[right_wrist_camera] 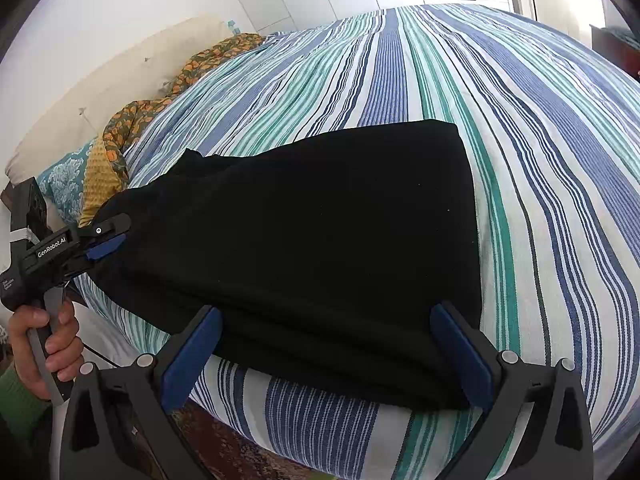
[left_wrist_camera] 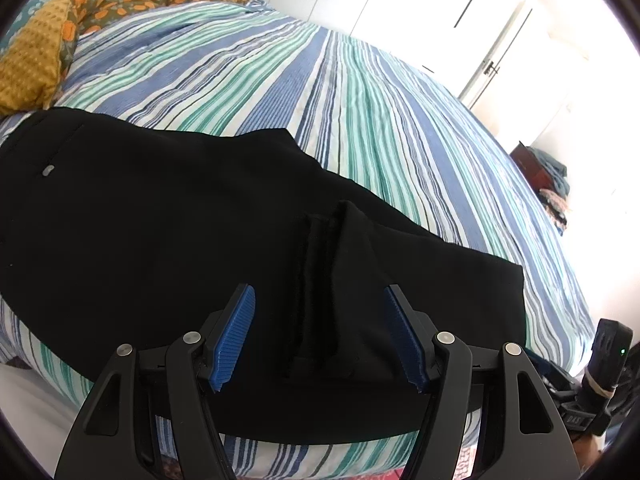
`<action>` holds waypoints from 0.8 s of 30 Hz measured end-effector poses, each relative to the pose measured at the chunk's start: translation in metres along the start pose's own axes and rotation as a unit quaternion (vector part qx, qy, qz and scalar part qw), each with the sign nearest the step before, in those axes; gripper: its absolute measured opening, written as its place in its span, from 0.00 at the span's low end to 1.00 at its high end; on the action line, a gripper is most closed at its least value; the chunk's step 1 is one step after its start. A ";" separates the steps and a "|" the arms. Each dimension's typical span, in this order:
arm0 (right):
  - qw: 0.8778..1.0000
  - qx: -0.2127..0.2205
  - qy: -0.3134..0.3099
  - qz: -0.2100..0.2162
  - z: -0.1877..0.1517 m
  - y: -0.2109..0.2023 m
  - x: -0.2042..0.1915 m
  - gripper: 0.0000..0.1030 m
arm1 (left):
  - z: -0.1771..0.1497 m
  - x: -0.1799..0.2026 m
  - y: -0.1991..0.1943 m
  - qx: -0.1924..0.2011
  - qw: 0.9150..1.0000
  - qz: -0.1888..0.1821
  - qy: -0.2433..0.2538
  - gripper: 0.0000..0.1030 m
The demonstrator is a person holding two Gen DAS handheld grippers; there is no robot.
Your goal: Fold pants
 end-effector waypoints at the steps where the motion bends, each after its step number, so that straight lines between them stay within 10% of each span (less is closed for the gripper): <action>1: 1.000 0.000 -0.001 0.000 0.000 0.000 0.000 1.00 | 0.000 -0.001 0.000 0.001 1.000 0.001 -0.001 0.66; 24: 1.000 0.003 -0.007 -0.005 0.001 -0.001 0.001 1.00 | 0.003 -0.006 -0.006 0.005 1.000 0.006 -0.007 0.66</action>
Point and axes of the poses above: each gripper's, at about its wrist camera, not at the fingertips, and y roughly the way its jaws point, x to its right, z to its top, the point moved 5 cm from there along y, roughly the way its jaws point, and after that the axes turned 1 degree about z, right-handed, at the moved point
